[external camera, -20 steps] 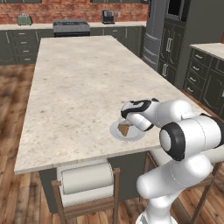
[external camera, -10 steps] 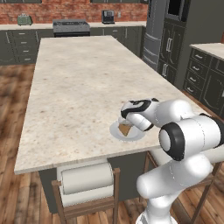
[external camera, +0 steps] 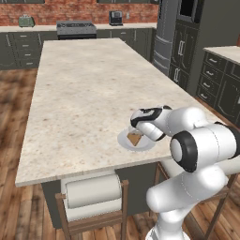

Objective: Start the toaster. Once the lever pops up, take the bread to the plate on the dining counter.

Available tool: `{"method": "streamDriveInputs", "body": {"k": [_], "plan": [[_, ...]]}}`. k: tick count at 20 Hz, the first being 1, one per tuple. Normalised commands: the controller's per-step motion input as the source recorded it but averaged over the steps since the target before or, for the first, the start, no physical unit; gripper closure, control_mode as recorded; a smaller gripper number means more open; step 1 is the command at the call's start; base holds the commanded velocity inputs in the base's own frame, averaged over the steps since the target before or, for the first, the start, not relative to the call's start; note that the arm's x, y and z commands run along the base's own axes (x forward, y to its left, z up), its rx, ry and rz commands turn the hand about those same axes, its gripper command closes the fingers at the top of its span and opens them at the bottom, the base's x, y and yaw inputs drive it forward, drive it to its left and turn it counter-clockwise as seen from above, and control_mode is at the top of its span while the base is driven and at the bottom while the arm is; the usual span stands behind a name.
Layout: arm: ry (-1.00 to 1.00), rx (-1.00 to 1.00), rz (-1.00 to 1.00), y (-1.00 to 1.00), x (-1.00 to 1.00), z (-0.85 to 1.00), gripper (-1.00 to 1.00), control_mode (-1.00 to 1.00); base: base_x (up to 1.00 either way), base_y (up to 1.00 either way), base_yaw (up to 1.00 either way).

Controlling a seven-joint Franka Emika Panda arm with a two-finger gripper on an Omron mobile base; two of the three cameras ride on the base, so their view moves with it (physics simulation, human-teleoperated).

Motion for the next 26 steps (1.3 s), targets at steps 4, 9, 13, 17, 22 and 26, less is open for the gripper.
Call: {"method": "streamDriveInputs", "body": {"k": [4,9,13,17,22,26], "plan": [[-0.01,-0.05,0.0,-0.19,0.0,0.0,-1.0,-1.0,0.0,0.0,0.0],[-0.01,-0.04,-0.01,-0.27,0.0,0.0,-1.0,-1.0,0.0,0.0,0.0],[0.0,-0.02,0.0,-0.27,0.0,0.0,-1.0,-1.0,0.0,0.0,0.0],[0.0,-0.02,0.0,-0.23,0.0,0.0,-1.0,-1.0,0.0,0.0,0.0],[0.0,-0.03,0.0,-0.01,-0.06,0.16,-1.0,-1.0,0.0,0.0,0.0],[0.0,-0.12,-0.01,0.28,-0.36,0.49,-1.0,-1.0,0.0,0.0,0.0]]}}
